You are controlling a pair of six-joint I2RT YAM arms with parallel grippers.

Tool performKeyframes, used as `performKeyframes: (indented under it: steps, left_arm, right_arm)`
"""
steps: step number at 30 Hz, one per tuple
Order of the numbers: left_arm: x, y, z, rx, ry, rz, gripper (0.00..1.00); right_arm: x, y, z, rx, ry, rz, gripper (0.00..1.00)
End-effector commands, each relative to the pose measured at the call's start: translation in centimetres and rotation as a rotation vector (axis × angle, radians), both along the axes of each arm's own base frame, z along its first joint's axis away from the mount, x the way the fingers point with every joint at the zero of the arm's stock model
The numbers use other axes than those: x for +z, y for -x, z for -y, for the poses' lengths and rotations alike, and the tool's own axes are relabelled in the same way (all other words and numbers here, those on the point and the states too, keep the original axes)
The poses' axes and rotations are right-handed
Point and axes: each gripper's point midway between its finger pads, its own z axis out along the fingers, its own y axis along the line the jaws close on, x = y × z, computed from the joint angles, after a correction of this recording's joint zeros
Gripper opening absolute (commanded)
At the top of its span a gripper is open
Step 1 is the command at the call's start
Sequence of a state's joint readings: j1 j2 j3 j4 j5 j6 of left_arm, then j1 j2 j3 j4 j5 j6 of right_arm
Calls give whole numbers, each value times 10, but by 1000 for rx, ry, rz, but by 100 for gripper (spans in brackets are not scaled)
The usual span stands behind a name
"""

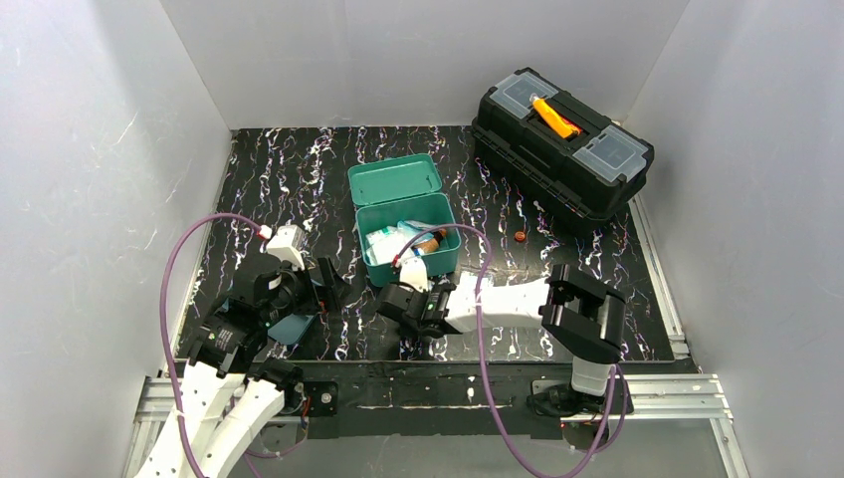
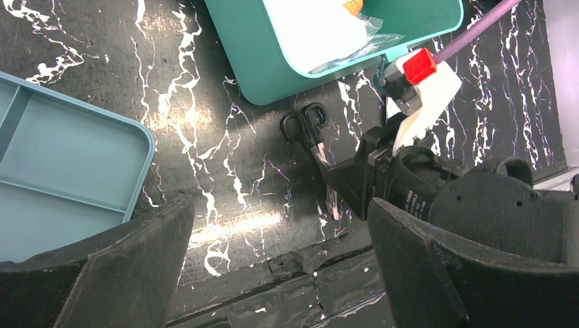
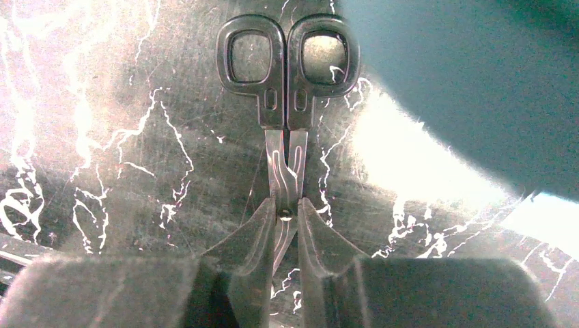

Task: Organize the medicine kit

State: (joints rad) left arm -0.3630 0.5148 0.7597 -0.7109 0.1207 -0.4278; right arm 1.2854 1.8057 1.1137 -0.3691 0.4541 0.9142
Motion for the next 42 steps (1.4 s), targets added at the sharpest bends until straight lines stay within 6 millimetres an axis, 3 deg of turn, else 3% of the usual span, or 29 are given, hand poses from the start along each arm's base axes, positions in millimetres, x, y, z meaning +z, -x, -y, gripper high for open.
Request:
performKeyframes:
  steps: [1,9,23,25,33,42]
  left_arm:
    - [-3,1,0,-6,-4,1,98]
    - [-2,2,-1,0,-3,10,98]
    - [-2,4,-3,6,-13,13,98]
    - [-2,4,-2,2,-14,12,98]
    - [-3,6,-1,-2,-21,13,98]
    - [-1,8,-2,-3,-24,26,98]
  right_arm:
    - [-19,22,27,1,90,-40,22]
    - [-10,38,42,4,57,-56,22]
    - [2,57,37,23,25,-60,22]
    - [7,55,38,15,22,-47,26]
    - [34,51,36,-12,-19,-1,60]
    - [45,71,39,-39,-176,-93,66]
